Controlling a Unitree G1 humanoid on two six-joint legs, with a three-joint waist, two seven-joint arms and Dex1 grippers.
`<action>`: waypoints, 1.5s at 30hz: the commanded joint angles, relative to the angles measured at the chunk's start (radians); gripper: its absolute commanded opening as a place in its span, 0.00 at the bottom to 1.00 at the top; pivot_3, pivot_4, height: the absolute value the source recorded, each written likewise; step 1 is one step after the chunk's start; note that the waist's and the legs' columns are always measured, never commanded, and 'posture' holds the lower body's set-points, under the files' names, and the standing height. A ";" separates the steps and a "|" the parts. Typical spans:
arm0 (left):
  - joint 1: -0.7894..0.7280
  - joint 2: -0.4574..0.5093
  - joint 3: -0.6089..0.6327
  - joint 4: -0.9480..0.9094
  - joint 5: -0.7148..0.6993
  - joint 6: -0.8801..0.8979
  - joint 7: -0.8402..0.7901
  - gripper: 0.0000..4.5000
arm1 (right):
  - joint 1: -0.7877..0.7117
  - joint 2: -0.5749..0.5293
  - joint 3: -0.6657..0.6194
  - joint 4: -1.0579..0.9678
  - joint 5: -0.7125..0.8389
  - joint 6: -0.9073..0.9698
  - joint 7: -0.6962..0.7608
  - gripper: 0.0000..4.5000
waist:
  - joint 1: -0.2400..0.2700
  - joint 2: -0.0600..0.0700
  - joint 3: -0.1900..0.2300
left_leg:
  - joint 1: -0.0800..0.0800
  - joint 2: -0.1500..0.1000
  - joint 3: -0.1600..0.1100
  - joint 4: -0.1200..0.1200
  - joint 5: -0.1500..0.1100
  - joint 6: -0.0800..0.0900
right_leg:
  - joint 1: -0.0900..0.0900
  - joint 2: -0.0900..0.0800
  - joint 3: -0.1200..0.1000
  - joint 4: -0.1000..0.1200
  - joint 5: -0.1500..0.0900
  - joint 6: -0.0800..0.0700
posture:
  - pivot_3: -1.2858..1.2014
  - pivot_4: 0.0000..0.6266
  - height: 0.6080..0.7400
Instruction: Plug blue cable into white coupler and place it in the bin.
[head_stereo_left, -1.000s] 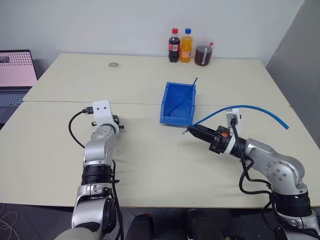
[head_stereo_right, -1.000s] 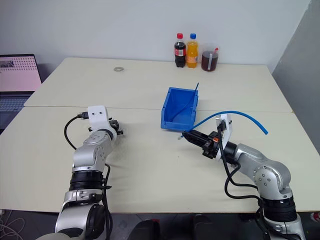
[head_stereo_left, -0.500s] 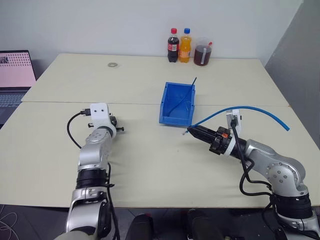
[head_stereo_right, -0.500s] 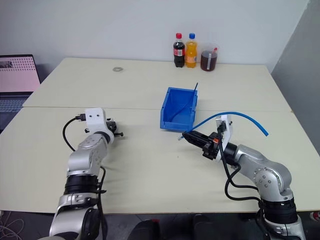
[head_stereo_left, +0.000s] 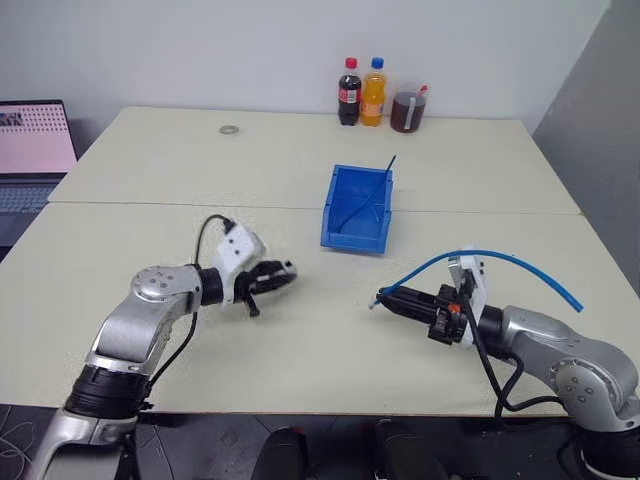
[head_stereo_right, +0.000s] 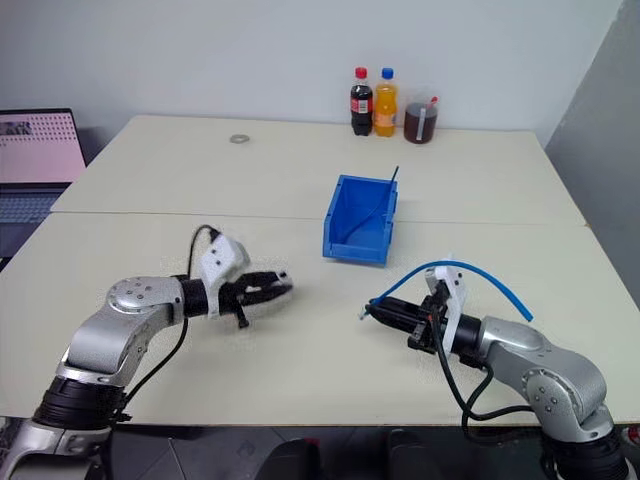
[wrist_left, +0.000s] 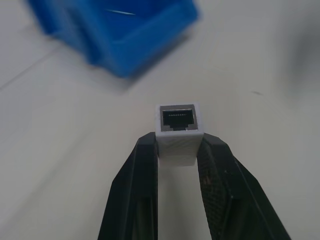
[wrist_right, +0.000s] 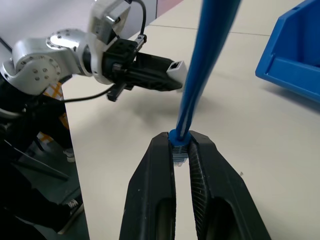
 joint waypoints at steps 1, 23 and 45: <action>-0.034 0.056 -0.097 -0.011 0.051 -0.127 -0.180 0.17 | 0.023 -0.022 0.027 -0.051 -0.058 -0.056 0.040 0.02 | 0.000 0.000 0.000 | 0.000 0.000 0.000 0.000 0.000 0.000 | 0.000 0.000 0.000 0.000 0.000 0.000 | 0.52 0.24 1.00; -0.075 -0.047 -0.236 0.192 0.218 -0.341 -0.276 0.17 | -0.111 0.086 0.221 0.063 -0.263 -0.203 0.122 0.02 | 0.001 0.000 -0.001 | 0.001 0.000 0.000 0.002 0.000 0.000 | 0.002 0.002 -0.001 0.000 0.000 -0.001 | 0.52 0.24 1.00; -0.097 -0.055 -0.247 0.205 0.225 -0.321 -0.320 0.17 | -0.189 0.216 0.392 0.275 -0.538 -0.399 0.186 0.02 | 0.005 0.000 -0.001 | 0.001 0.000 0.000 0.004 0.000 0.000 | 0.004 0.001 -0.002 0.001 0.000 -0.001 | 0.52 0.24 1.00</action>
